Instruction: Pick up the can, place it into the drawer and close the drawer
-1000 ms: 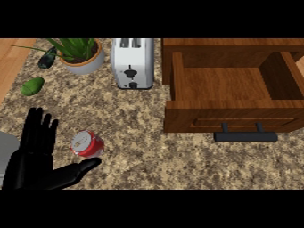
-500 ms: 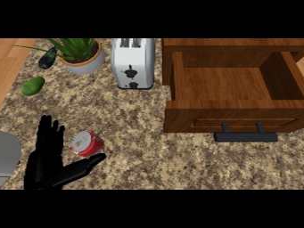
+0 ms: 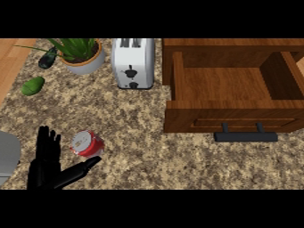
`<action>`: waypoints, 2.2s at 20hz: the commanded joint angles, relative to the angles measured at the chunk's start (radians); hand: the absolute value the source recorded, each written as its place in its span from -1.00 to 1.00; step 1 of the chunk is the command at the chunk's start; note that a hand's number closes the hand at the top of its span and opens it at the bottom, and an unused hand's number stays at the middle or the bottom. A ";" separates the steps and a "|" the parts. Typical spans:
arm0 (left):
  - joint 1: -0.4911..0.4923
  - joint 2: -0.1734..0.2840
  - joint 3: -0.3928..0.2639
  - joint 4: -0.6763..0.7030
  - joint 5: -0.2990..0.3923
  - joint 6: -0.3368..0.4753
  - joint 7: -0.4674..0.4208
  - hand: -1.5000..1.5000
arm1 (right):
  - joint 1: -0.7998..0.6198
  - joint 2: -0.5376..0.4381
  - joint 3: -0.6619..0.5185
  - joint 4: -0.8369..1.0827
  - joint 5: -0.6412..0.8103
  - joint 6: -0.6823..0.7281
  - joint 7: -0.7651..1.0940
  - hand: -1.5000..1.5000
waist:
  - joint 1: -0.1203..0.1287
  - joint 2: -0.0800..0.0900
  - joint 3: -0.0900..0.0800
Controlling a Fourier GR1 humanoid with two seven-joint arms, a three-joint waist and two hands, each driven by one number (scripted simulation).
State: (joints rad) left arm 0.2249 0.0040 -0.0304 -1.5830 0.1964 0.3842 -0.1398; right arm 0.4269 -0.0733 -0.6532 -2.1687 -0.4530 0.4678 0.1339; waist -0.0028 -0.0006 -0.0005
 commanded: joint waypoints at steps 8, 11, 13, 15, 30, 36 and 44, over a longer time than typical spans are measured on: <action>-0.049 -0.004 0.060 0.263 0.080 -0.089 -0.169 -1.00 | -0.018 -0.016 -0.084 -0.002 -0.048 0.056 0.035 -1.00 | -0.002 0.000 0.000; -0.090 -0.004 0.099 0.396 0.133 -0.134 -0.248 -1.00 | -0.013 -0.008 -0.089 -0.037 -0.073 0.047 0.066 -1.00 | -0.002 0.001 0.000; -0.084 0.001 0.108 0.388 0.118 -0.174 -0.237 -1.00 | -0.007 0.064 -0.060 -0.041 -0.003 0.079 0.031 -1.00 | -0.001 0.000 0.000; -0.107 0.040 0.145 0.409 0.151 -0.219 -0.228 -1.00 | 0.038 0.050 -0.125 -0.045 -0.099 0.099 0.042 -1.00 | -0.004 0.000 0.000; -0.296 0.020 0.149 0.630 0.267 -0.294 -0.314 1.00 | -0.048 0.020 -0.130 -0.051 -0.109 0.069 0.148 -1.00 | -0.003 0.000 0.000; -0.344 0.010 0.112 0.572 0.253 -0.295 -0.267 1.00 | -0.031 0.072 -0.106 -0.093 -0.099 0.065 0.133 -1.00 | -0.002 -0.001 0.000; -0.408 0.041 0.089 0.593 0.242 -0.395 -0.279 1.00 | -0.013 0.073 -0.094 -0.087 -0.103 0.064 0.128 -1.00 | -0.005 0.001 0.000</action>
State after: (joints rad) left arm -0.1319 0.0228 0.0516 -1.0443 0.4389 0.0488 -0.4050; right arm 0.4250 -0.0098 -0.7532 -2.2688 -0.5712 0.5322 0.2757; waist -0.0056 -0.0012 -0.0002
